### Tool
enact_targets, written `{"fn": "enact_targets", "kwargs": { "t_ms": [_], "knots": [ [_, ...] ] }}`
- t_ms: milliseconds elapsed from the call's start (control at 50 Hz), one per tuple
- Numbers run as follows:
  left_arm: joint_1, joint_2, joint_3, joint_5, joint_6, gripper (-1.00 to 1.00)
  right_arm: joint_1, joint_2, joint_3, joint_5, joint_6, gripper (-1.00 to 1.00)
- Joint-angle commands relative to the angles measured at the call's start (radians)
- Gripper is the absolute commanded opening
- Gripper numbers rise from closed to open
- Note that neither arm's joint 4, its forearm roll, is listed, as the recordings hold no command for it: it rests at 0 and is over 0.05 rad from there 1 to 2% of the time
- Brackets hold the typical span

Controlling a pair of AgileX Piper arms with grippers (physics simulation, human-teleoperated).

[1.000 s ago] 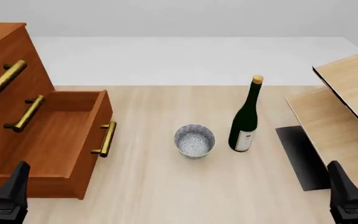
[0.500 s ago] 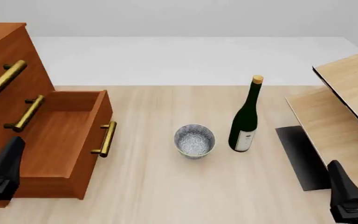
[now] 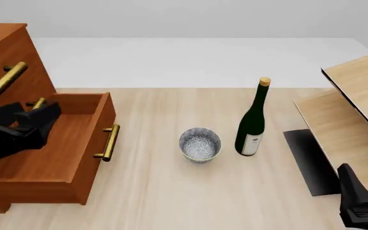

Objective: Close the bottom drawer of the cabinet and open the top drawer.

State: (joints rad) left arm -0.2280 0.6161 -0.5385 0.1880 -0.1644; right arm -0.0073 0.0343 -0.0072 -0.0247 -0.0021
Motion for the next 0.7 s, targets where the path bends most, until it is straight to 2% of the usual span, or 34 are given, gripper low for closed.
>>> {"fn": "enact_targets", "kwargs": {
  "t_ms": [20,60,100,200,260,360,400,680,700],
  "knots": [
    [-0.084,0.165,-0.111,0.114,-0.039,1.00,-0.002,0.002,-0.001,-0.002,0.000,1.00],
    [-0.104,0.186,-0.120,0.130,-0.022,1.00,-0.001,0.001,-0.001,0.000,-0.001,1.00],
    [-0.146,0.199,-0.119,0.137,-0.078,1.00,0.001,0.000,-0.001,0.000,-0.001,1.00],
    [-0.200,0.228,-0.120,0.149,-0.112,1.00,0.001,-0.006,-0.001,0.006,-0.002,1.00],
    [-0.242,0.252,-0.113,0.155,-0.171,1.00,0.001,-0.014,0.000,0.013,-0.002,1.00],
    [-0.308,0.278,-0.109,0.152,-0.189,1.00,0.001,-0.021,0.000,0.020,-0.004,1.00],
    [-0.302,0.288,-0.092,0.141,-0.184,1.00,0.000,-0.023,0.000,0.022,-0.003,1.00],
    [-0.375,0.341,0.011,0.053,-0.324,1.00,-0.001,-0.014,0.000,0.014,0.002,1.00],
    [-0.371,0.341,0.016,0.050,-0.314,1.00,-0.002,-0.012,0.000,0.012,0.002,1.00]
  ]
}}
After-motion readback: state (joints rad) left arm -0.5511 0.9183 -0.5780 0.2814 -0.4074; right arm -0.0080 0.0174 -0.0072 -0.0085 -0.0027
